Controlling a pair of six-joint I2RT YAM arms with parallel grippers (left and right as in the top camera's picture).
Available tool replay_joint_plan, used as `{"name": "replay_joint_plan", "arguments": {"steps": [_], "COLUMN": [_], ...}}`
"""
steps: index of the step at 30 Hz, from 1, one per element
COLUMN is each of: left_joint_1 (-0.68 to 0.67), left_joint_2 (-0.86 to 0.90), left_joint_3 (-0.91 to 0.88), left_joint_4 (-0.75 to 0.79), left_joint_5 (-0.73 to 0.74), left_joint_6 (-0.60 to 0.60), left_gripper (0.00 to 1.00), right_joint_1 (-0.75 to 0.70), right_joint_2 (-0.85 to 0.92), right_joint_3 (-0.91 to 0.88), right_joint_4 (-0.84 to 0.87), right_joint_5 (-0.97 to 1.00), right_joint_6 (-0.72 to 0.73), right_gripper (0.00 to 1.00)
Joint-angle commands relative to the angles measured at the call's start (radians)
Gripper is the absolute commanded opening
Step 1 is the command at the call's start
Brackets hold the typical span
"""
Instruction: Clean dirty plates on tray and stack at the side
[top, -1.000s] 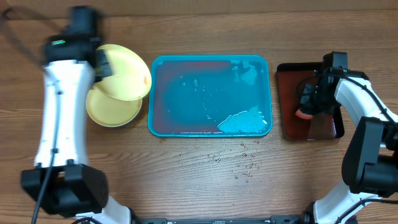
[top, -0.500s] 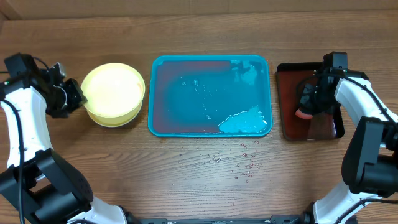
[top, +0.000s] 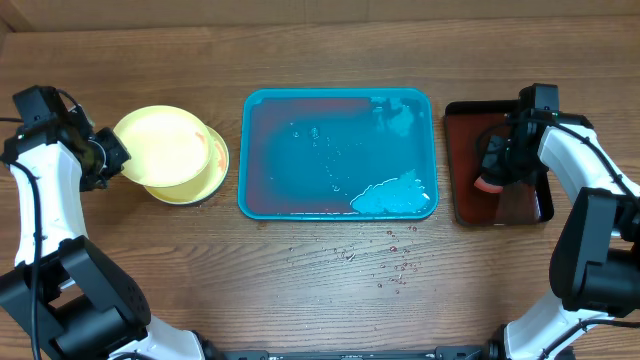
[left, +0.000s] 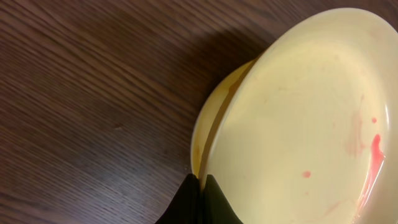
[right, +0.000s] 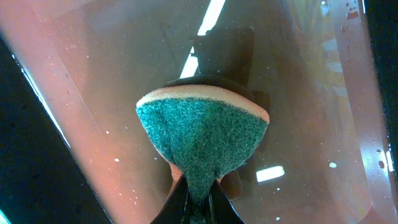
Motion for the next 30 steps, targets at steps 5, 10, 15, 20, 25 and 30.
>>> {"name": "replay_joint_plan", "arguments": {"steps": [5,10,15,20,25,30], "left_joint_1": [-0.008,-0.008,-0.010,-0.013,-0.013,-0.013], "left_joint_2": [0.111,0.184,0.201,0.200,0.200,0.198], "left_joint_3": [-0.051,-0.051,-0.051,-0.050,-0.033,0.086], "left_joint_4": [0.022,0.054,0.087,0.082,0.051,-0.084], "left_joint_5": [0.093,0.093,0.093,0.093,0.092,0.048], "left_joint_6": [-0.035,-0.035,-0.034,-0.034,-0.031,-0.017], "left_gripper": [0.05,0.04,0.04,0.12,0.41,0.52], "right_joint_1": [0.003,0.003,0.003,0.003,0.003,0.003], "right_joint_2": [-0.015,-0.015,-0.015,-0.015,-0.015,-0.015], "right_joint_3": [0.000,0.000,0.000,0.000,0.000,0.002], "right_joint_4": [0.002,-0.002,-0.005,-0.008,-0.008,-0.006], "right_joint_5": [-0.007,-0.007,-0.007,-0.006,-0.007,-0.007], "right_joint_6": [-0.001,-0.001,-0.001,-0.001,-0.001,-0.002], "right_gripper": [0.04,0.04,0.04,0.04,0.04,0.04]}}
